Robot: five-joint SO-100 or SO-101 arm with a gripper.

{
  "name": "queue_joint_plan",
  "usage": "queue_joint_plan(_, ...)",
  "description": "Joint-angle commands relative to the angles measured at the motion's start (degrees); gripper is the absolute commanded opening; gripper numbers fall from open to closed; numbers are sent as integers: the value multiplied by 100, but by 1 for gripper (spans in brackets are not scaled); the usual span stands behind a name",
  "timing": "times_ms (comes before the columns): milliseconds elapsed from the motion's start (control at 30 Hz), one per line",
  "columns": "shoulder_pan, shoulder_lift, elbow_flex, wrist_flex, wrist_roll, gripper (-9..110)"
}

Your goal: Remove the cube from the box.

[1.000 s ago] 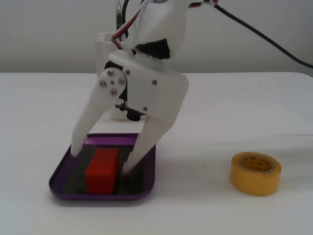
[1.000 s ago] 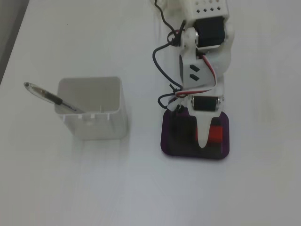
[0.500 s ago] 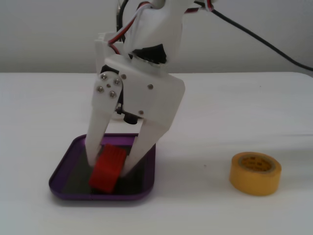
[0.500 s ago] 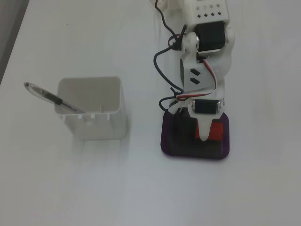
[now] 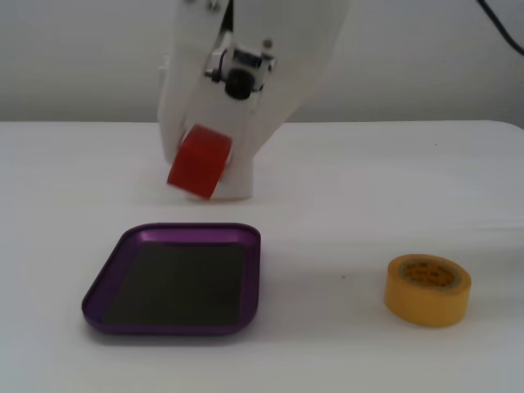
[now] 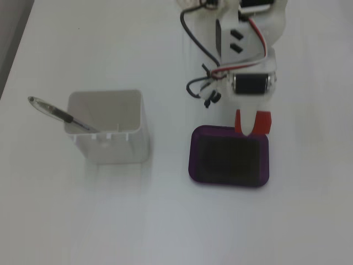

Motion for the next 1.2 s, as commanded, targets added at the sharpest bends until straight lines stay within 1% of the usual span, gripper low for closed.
queue_joint_plan(0,-70,1116,-105,721,-26,-1)
queue_joint_plan(100,-9,1670,466,1046,-308,-1)
queue_joint_plan(200,26,2101,1450,1046,-668,-1)
queue_joint_plan(267,237,2364,2171,914,-853,-1)
queue_joint_plan(400,712,2936,3674,9,-1143,-1)
queue_joint_plan(500,1055,3305,4834,-932,-1441,-1)
queue_joint_plan(667,1433,3762,6284,-2030,-1767,-1)
queue_joint_plan(900,1485,3955,7409,-2760,-1934,-1)
queue_joint_plan(1167,1485,3894,7928,-3463,-1934,-1)
